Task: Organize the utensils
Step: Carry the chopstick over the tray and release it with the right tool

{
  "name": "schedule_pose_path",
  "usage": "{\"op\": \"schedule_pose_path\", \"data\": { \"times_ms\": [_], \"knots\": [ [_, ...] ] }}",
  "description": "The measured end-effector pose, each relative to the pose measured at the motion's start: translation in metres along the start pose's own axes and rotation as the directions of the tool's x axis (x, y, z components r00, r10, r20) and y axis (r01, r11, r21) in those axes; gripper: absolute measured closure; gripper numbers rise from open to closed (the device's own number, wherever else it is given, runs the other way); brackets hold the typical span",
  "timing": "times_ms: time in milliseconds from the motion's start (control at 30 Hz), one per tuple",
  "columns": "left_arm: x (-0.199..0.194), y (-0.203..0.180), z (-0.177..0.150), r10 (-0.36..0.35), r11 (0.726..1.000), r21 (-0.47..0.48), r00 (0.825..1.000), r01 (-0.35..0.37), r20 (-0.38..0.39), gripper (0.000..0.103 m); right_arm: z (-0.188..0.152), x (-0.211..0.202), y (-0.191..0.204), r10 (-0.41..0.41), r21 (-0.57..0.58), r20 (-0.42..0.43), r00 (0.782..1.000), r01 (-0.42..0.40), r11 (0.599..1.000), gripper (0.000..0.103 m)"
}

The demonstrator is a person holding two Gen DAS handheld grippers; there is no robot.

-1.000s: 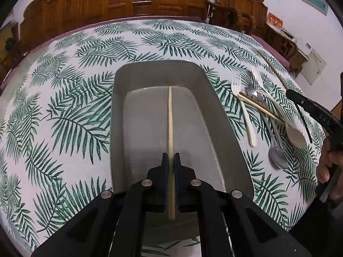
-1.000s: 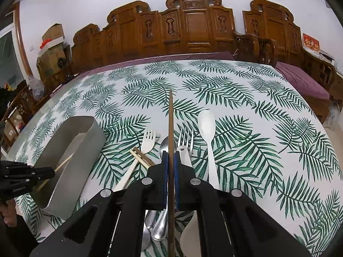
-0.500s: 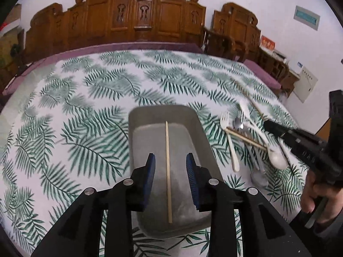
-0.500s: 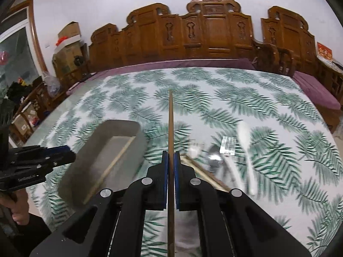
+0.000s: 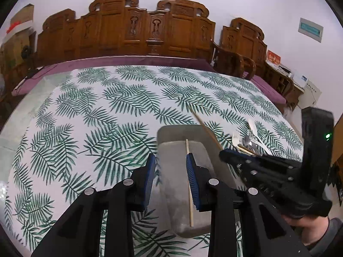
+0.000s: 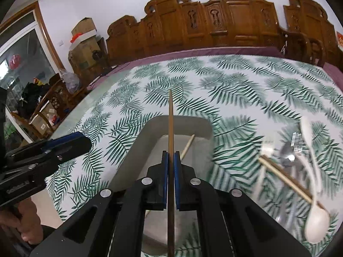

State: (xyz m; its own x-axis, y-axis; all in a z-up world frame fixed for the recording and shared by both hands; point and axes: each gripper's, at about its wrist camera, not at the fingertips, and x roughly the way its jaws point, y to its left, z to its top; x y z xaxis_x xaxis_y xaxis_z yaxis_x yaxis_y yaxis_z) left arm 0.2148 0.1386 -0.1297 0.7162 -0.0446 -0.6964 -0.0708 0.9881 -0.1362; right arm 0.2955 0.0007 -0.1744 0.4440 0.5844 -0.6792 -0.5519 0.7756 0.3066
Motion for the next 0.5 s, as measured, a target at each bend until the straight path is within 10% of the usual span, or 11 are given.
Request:
{"op": "schedule_pose_path", "data": {
  "times_ms": [500],
  "knots": [
    [0.003, 0.009, -0.001, 0.013, 1.0, -0.023, 1.0, -0.013, -0.005, 0.075, -0.018, 0.034, 0.017, -0.026, -0.039, -0.091, 0.995, 0.023, 0.999, 0.097]
  ]
}}
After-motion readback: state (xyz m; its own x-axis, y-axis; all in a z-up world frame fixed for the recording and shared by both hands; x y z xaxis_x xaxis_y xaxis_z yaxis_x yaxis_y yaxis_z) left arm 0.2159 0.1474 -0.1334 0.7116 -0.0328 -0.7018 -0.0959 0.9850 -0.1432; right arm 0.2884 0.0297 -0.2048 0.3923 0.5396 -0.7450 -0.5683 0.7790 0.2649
